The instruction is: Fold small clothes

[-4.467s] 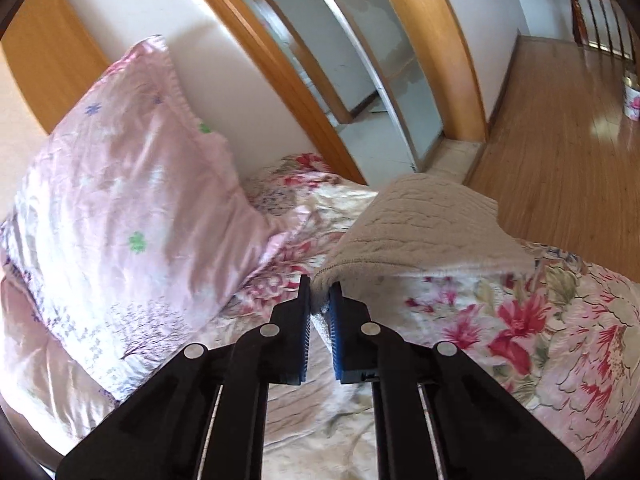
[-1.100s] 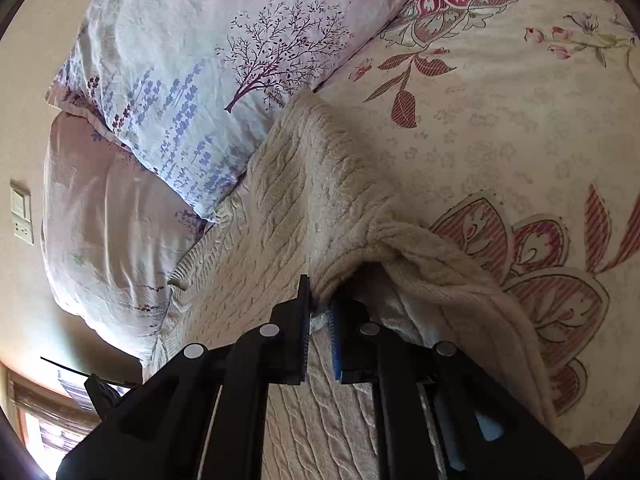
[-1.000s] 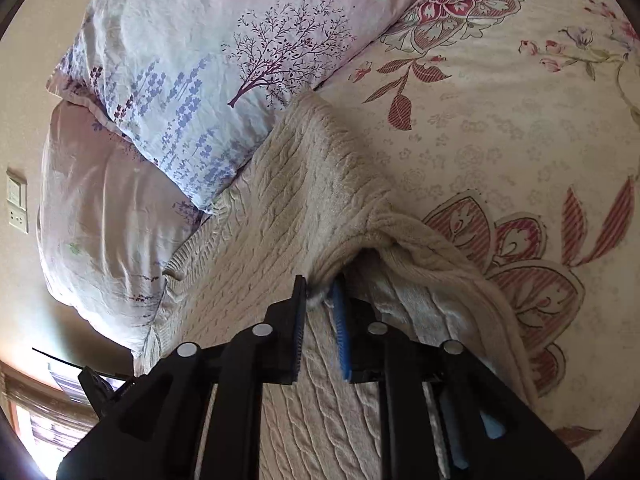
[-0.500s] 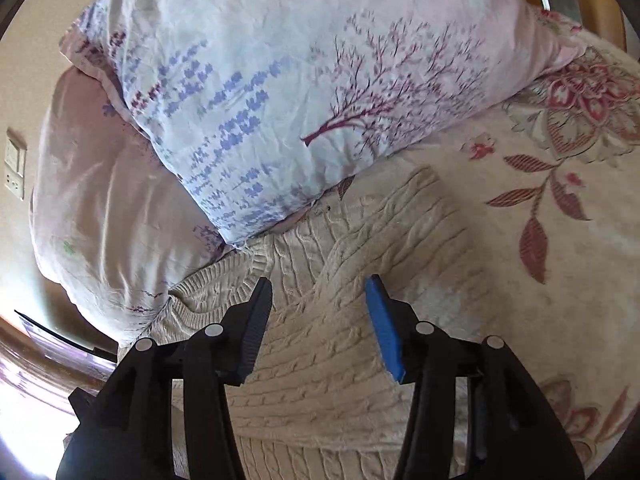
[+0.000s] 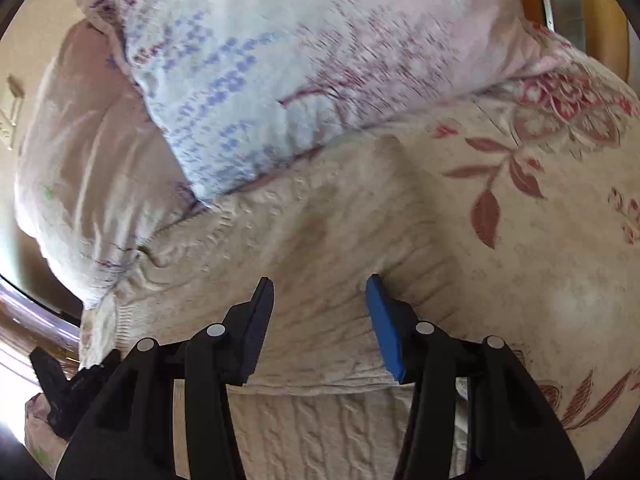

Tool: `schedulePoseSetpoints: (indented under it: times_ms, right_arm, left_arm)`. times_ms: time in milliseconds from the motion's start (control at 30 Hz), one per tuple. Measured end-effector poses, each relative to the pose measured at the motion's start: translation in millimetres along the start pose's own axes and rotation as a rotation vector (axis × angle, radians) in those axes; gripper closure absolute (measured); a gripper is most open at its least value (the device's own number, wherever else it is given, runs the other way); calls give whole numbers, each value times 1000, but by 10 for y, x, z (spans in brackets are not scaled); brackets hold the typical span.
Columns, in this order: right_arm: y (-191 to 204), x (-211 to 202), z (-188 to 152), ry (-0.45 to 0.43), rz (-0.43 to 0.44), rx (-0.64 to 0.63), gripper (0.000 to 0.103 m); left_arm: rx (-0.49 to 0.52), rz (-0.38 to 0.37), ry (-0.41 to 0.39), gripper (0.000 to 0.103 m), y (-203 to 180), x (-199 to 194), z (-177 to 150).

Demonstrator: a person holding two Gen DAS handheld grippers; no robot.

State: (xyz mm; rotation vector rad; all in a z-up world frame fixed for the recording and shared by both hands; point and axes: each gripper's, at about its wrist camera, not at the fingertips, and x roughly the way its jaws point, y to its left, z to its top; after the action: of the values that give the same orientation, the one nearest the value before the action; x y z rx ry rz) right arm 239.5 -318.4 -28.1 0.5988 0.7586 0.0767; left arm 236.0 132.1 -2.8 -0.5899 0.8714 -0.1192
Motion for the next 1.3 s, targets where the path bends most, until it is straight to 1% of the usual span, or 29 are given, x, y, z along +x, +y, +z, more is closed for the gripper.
schedulePoseSetpoints:
  times_ms: [33,100,133,167,233,267,300,333,367,467,533,600,700,767,833,933,1000,1033,1067,1133,1167,1200,1233,1300]
  right_arm:
    - [-31,-28,3,-20,21,-7,55]
    - [-30,-102,13,-10,23,27,55]
    - [-3,-156,-1,-16,34,30,55]
    - [39,-215,-23,-18,53,11,55]
    - [169,-291,-98,-19,58,-45,54]
    - [214,-301,-136,-14,61,-65,53]
    - [237,-296,-171,-1,62,-74,46]
    - [241,-245,-201,18,53,-72,42]
    - [230,-199,-222,38,42,-65,42]
    - [242,-197,-260,27,40,-59,39]
    - [260,-261,-291,19,71,-38,28]
    - [313,-331,-352,10,104,-47,22]
    - [407,-377,-483,32,155,-63,21]
    - [467,-392,-564,45,177,-78,21]
    - [513,-417,-626,53,196,-91,21]
    - [548,-462,-678,57,220,-98,18]
    - [570,-481,-708,61,235,-102,18]
    - [587,-483,-719,63,242,-105,18]
    - [601,-487,-731,63,249,-109,17]
    - [629,-490,-749,66,261,-116,17]
    - [638,-494,-759,66,265,-120,17]
    - [643,-494,-761,69,271,-124,17]
    - [648,-494,-769,72,276,-127,16]
    - [646,-498,-787,73,278,-130,16]
  left_arm:
    - [-6,-8,4,89,6,-18,-6]
    - [-17,-46,7,87,43,-123,-21]
    - [-15,-66,3,79,69,-207,-30]
    - [-14,-81,-8,66,108,-316,-37]
    - [-9,-90,-45,51,207,-559,-41]
    - [-4,-85,-65,49,269,-686,-35]
    - [-1,-78,-82,48,338,-814,-28]
    - [-4,-68,-96,45,414,-935,-17]
    - [-16,-52,-111,43,506,-1052,-6]
    - [-74,14,-150,43,818,-1343,31]
    - [-127,76,-169,43,1034,-1472,63]
    - [-208,101,-167,45,1263,-1517,89]
    - [-351,91,-140,47,1560,-1462,105]
    - [-428,88,-128,52,1689,-1407,97]
    - [-482,78,-157,56,1760,-1406,93]
    - [-570,54,-193,60,1852,-1411,108]
    - [-623,45,-216,66,1921,-1417,123]
    - [-646,46,-227,70,1959,-1421,130]
    - [-672,45,-237,78,1999,-1423,133]
    - [-726,39,-257,88,2088,-1428,135]
    - [-748,32,-270,91,2130,-1435,128]
    - [-767,25,-282,91,2157,-1435,122]
    - [-776,20,-291,93,2176,-1431,120]
    - [-789,15,-307,94,2185,-1431,113]
